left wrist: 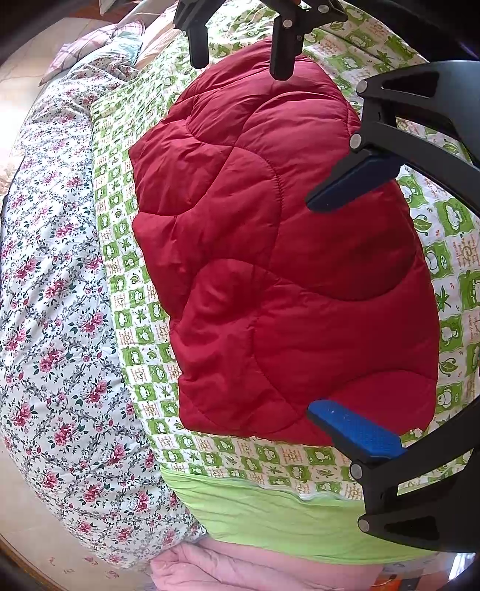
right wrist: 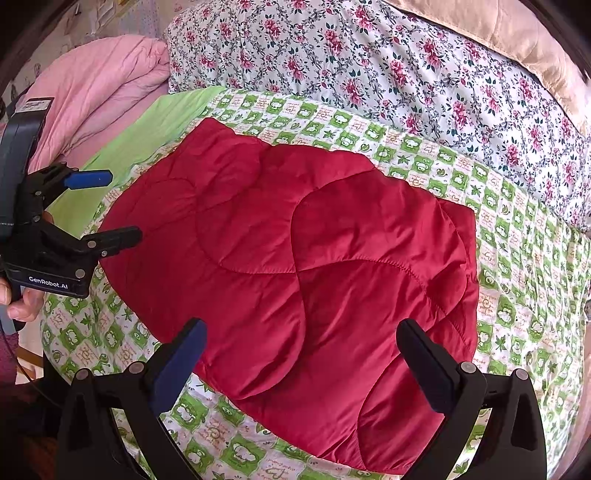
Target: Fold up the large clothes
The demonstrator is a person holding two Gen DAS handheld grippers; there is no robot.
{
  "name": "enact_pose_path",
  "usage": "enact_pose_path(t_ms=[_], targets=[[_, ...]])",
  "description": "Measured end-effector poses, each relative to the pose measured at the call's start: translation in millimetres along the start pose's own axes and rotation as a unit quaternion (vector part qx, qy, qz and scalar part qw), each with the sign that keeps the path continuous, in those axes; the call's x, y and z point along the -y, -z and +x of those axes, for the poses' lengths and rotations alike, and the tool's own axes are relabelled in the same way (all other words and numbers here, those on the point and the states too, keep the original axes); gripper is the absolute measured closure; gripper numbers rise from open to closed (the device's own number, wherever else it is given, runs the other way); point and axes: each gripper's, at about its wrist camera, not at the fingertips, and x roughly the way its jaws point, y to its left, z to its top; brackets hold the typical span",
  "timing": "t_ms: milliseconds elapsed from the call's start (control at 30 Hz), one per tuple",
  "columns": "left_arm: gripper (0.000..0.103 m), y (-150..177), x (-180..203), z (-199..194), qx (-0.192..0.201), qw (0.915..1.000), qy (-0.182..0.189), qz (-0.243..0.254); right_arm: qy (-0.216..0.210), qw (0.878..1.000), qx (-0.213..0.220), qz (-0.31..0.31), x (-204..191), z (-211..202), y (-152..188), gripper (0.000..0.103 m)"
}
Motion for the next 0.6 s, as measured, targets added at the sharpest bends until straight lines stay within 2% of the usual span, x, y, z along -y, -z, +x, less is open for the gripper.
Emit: enact_pose_path(t_ms=[600], targets=[[0.001, 1.5, 0.6, -4.5, 0.005, 1.0000, -0.001, 0.001, 0.003, 1.000, 0.004, -0.003, -2.6, -4.5, 2.0, 0.000]])
